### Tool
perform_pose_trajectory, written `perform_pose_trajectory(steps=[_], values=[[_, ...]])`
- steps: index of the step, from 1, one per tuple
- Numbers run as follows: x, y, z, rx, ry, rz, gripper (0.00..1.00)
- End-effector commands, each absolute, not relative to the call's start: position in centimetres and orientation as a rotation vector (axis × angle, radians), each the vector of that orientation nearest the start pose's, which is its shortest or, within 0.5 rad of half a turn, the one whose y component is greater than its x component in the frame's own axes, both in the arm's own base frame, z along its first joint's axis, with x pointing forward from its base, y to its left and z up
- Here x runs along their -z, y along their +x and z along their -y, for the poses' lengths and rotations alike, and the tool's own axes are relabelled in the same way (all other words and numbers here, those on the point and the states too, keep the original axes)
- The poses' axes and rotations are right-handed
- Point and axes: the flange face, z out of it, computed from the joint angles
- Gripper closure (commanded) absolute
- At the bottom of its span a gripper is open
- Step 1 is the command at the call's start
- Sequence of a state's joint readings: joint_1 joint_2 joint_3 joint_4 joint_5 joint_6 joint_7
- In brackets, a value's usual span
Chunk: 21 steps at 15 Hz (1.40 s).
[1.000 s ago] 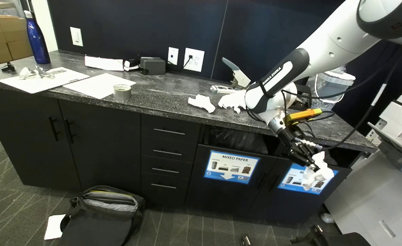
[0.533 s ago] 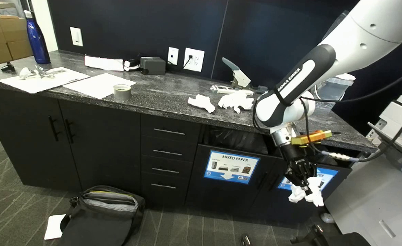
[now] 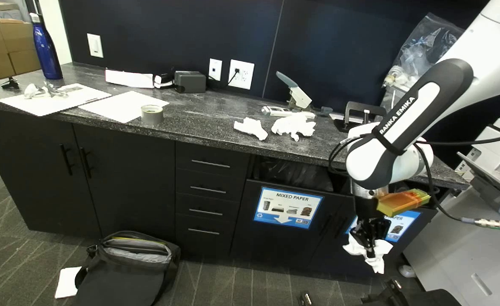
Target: Place one paper from the counter inside the waste bin on the right, place four papers from the counter inside the bin on the left
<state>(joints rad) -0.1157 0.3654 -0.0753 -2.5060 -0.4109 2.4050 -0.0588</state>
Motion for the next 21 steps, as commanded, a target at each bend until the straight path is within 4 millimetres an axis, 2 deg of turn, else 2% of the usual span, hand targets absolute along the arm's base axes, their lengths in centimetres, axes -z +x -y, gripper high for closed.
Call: perform_pose_trajectory(steps=[1,4,6,10,12,17,21], values=[[-12.7,40.8,8.4,-0.465,-3.233,0.384,0.95],[-13.3,44.0,8.7,-0.17,-3.254,0.38,0.95],[-13.5,45.9,9.1,0.021,-3.241,0.316,0.92],[-12.4,49.3,9.3,0.397,-3.19,0.214,0.92],[-11.2,50.8,9.1,0.583,-3.153,0.173,0.92],[-7.8,53.7,8.4,1.003,-3.042,0.217,0.92],[-4.9,55.3,8.2,1.189,-2.977,0.227,0.92]])
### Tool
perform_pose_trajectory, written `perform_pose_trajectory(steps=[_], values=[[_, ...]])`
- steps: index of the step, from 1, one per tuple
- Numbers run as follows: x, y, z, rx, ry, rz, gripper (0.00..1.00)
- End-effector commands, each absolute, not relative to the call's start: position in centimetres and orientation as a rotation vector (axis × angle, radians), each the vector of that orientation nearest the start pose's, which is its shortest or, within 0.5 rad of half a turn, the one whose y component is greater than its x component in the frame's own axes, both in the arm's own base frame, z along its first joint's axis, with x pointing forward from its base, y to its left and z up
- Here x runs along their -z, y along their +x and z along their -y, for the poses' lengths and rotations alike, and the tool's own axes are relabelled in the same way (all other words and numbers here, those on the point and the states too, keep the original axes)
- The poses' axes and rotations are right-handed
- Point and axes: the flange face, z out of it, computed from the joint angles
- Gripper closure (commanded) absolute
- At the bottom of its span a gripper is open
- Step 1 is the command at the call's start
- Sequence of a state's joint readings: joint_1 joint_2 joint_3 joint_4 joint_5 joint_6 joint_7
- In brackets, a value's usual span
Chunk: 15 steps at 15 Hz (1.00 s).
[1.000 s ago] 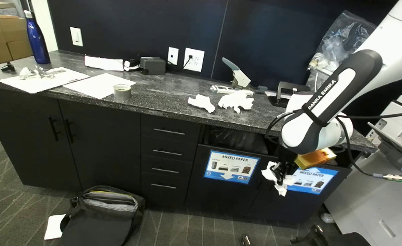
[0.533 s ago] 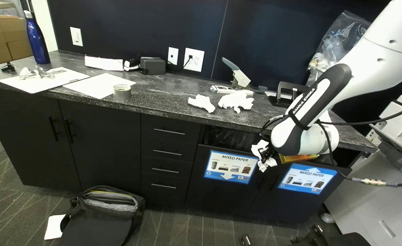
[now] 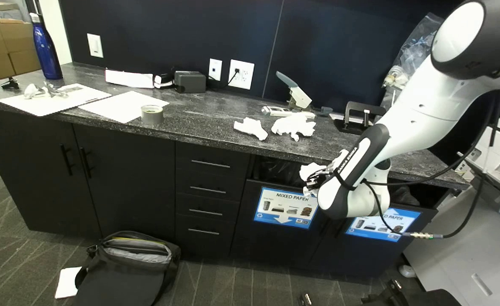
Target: Place one paper from the counter inside the waste bin on the right, place four papers from the counter inside the bin on the left
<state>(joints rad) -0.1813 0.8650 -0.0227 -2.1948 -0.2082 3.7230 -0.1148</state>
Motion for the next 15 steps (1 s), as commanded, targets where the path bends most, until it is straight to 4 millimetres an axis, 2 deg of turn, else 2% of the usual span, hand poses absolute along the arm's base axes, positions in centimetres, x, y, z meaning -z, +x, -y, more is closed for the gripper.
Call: perform_pose_trajectory(steps=[1,3,8,15], values=[[-4.4,55.7,8.1,1.196,-2.97,0.233,0.92],[-3.1,56.5,7.9,1.223,-2.956,0.244,0.92],[-2.3,59.2,7.7,1.37,-2.907,0.24,0.92],[0.3,61.2,7.1,1.498,-2.883,0.193,0.92]])
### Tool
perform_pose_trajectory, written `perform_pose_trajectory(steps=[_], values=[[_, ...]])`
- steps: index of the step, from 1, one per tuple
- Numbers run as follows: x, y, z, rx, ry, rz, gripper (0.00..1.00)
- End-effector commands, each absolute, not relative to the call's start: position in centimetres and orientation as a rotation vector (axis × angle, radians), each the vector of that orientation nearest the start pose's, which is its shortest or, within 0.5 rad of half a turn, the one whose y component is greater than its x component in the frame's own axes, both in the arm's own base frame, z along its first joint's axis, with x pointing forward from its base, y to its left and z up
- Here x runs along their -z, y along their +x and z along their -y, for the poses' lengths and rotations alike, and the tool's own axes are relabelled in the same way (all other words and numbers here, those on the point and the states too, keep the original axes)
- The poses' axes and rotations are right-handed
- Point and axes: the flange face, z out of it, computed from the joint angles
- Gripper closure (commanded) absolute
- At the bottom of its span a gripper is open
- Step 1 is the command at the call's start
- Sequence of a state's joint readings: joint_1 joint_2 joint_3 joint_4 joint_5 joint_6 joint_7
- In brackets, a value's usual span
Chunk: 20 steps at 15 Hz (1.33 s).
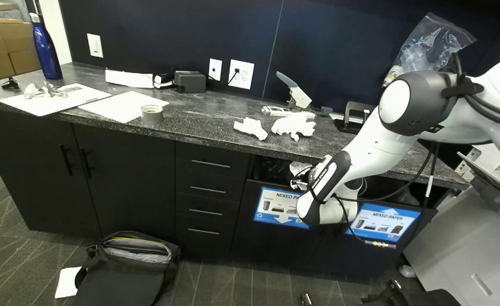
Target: Place one paper from the counter inside the waste bin on the right, place four papers from the counter inside the bin on the left
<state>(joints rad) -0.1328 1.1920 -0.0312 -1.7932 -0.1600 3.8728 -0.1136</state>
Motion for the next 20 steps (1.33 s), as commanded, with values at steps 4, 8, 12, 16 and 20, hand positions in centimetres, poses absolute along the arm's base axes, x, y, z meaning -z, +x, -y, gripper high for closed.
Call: perform_pose_trajectory(steps=[4,8,12,16,20], values=[[1.2,62.8,6.6,1.553,-2.869,0.149,0.92],[1.7,64.2,6.4,1.602,-2.856,0.105,0.92],[2.0,65.3,7.0,1.631,-2.87,0.074,0.65],[2.4,66.5,8.0,1.601,-2.917,0.061,0.38],[2.8,67.3,9.1,1.5,-2.992,0.083,0.07]])
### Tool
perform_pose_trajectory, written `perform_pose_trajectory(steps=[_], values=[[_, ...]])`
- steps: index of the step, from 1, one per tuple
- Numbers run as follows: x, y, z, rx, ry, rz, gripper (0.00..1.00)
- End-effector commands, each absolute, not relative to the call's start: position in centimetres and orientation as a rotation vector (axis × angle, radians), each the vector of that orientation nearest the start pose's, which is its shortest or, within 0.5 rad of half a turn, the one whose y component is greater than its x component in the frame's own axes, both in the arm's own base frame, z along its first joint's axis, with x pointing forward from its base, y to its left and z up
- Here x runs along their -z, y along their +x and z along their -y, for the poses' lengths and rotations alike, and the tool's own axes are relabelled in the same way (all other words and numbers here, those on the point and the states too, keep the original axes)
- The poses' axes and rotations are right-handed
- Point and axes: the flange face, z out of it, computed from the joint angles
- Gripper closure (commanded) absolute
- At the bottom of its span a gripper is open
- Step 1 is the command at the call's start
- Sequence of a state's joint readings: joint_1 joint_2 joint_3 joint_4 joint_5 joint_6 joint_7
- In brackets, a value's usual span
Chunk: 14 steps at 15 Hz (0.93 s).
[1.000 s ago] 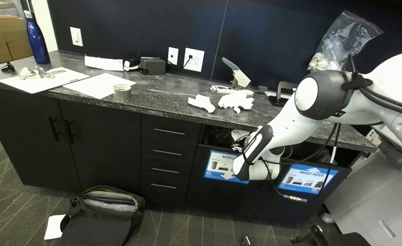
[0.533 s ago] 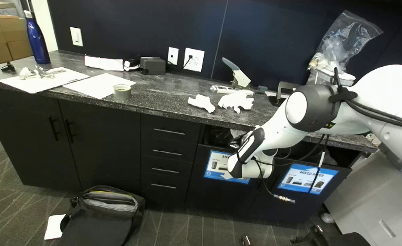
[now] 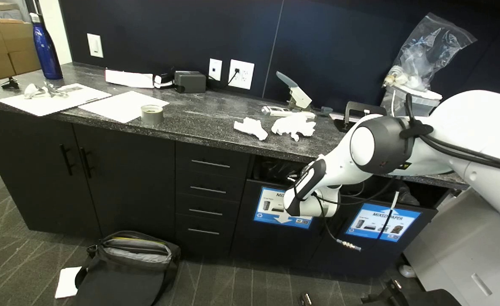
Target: Place one paper from the counter inside the waste bin on the right, place four papers from the counter inside the bin on the left
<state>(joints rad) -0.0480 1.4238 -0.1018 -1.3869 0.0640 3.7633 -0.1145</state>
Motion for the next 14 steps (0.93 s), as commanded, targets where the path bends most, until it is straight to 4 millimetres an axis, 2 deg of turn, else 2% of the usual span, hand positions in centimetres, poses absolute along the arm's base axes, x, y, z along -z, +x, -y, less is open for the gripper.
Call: perform_pose_trajectory(steps=[1,3,7,11,14], values=[[2.8,67.3,9.3,1.436,-3.022,0.092,0.01],[2.1,67.1,9.5,1.322,-3.042,0.1,0.0],[-1.1,65.6,8.8,1.211,-3.024,0.214,0.0],[-3.9,62.8,9.6,1.088,-3.053,0.278,0.0],[-6.8,60.8,9.3,0.86,-3.093,0.356,0.0]])
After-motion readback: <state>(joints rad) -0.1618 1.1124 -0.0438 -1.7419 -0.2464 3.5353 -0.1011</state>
